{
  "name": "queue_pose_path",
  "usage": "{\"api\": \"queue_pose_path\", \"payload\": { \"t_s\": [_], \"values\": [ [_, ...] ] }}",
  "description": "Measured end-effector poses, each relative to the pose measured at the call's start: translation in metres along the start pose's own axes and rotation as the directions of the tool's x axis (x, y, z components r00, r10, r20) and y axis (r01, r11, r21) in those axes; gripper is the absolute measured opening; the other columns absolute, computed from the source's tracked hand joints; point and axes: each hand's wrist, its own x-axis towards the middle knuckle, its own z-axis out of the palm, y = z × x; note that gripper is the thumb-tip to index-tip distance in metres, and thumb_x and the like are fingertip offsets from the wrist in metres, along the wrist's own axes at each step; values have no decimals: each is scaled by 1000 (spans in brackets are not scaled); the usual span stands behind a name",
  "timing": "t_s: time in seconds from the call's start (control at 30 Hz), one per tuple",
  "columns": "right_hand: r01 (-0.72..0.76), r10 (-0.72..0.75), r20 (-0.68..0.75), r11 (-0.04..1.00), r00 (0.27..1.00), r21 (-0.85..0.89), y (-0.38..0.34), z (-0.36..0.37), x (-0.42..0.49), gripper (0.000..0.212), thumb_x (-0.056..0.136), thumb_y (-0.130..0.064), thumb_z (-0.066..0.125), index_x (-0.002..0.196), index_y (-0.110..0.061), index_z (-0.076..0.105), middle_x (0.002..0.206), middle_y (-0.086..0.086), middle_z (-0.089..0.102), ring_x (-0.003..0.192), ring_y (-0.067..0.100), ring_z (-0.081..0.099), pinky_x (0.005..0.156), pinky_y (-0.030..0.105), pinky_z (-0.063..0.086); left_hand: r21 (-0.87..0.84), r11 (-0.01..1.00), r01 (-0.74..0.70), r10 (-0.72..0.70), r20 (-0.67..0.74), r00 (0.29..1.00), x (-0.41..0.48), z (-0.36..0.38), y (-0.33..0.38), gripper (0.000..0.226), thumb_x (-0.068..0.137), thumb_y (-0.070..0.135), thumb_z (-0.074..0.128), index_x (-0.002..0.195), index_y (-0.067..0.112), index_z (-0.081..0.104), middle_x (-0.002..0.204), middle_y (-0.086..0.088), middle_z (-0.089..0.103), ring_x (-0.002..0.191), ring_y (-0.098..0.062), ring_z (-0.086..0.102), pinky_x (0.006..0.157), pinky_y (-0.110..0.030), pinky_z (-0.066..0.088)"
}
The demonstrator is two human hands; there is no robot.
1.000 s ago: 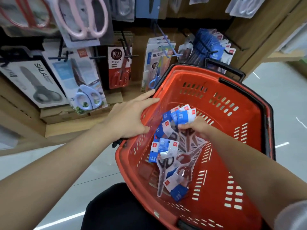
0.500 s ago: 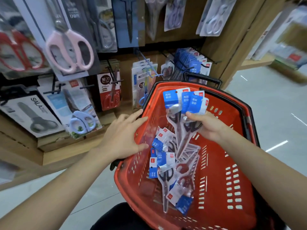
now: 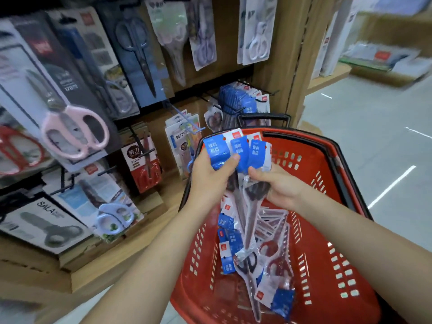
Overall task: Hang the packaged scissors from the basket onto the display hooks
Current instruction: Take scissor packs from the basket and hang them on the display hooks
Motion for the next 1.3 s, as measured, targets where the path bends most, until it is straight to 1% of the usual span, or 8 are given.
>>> {"api": "queue_pose_path", "payload": {
  "t_s": [0.1, 0.17, 0.33, 0.57, 0.83, 1.03, 1.2, 1.3],
  "values": [
    [45, -53, -65, 993, 996, -111, 0, 5, -2, 77, 67, -36, 95, 131, -5, 66, 132, 16, 69, 121, 30, 67, 96, 35, 54, 61, 998, -16, 19, -38, 999, 5, -3, -2, 8, 94, 12, 76, 93, 6, 71, 80, -2, 74, 70, -10, 67, 65, -30, 52],
    [64, -85, -111, 982, 990, -179, 0, 8, -2, 70, 76, -28, 88, 136, -3, 61, 132, 16, 69, 121, 30, 67, 98, 38, 51, 58, 998, -1, 5, -63, 998, 4, -7, -1, 6, 93, 13, 76, 88, 14, 73, 74, 3, 73, 65, -9, 66, 61, -28, 50],
    [56, -65, -68, 991, 996, -123, -3, 21, -4, 50, 92, -9, 67, 140, 1, 56, 135, 24, 65, 126, 43, 62, 105, 48, 53, -91, 994, 55, -73, -207, 976, -4, -30, 6, 14, 91, 10, 78, 103, 18, 78, 100, 1, 80, 97, -16, 77, 86, -42, 63],
    [100, -106, -37, 985, 994, -138, -40, 106, 16, 39, 94, -7, 65, 132, -3, 64, 125, 18, 72, 118, 35, 69, 103, 46, 55, -274, 962, 5, -119, -399, 909, -20, -94, 48, 16, 93, 14, 76, 109, 14, 77, 107, -3, 80, 104, -25, 76, 96, -52, 59],
    [200, -193, 55, 961, 980, -194, -89, 214, 57, 35, 87, -14, 70, 121, -6, 71, 116, 13, 76, 109, 32, 73, 92, 41, 58, -74, 976, -203, 102, -671, 735, -34, -218, 117, 6, 89, 16, 80, 92, 18, 75, 88, 3, 78, 83, -17, 72, 79, -37, 57],
    [323, -305, 112, 921, 946, -216, -129, 291, 71, 39, 83, -17, 73, 120, -8, 73, 112, 11, 78, 102, 27, 75, 90, 40, 60, 222, 927, -303, 371, -662, 651, -46, -292, 187, 9, 89, 19, 81, 93, 24, 75, 94, 3, 79, 87, -13, 74, 81, -30, 57],
    [410, -369, 201, 883, 907, -227, -173, 353, 78, 45, 80, -21, 74, 123, -9, 71, 117, 9, 77, 109, 28, 73, 96, 44, 55, 280, 894, -349, 447, -596, 667, -37, -344, 247, 9, 96, 8, 63, 96, 15, 68, 80, 10, 67, 68, -5, 59, 59, -24, 46],
    [453, -410, 213, 860, 887, -233, -202, 385, 79, 37, 86, -15, 72, 122, -8, 72, 115, 9, 77, 106, 26, 74, 89, 38, 57, 310, 868, -388, 496, -565, 659, -27, -372, 278, 12, 98, 11, 65, 99, 21, 71, 86, 10, 73, 76, -3, 66, 67, -21, 54]
  ]
}}
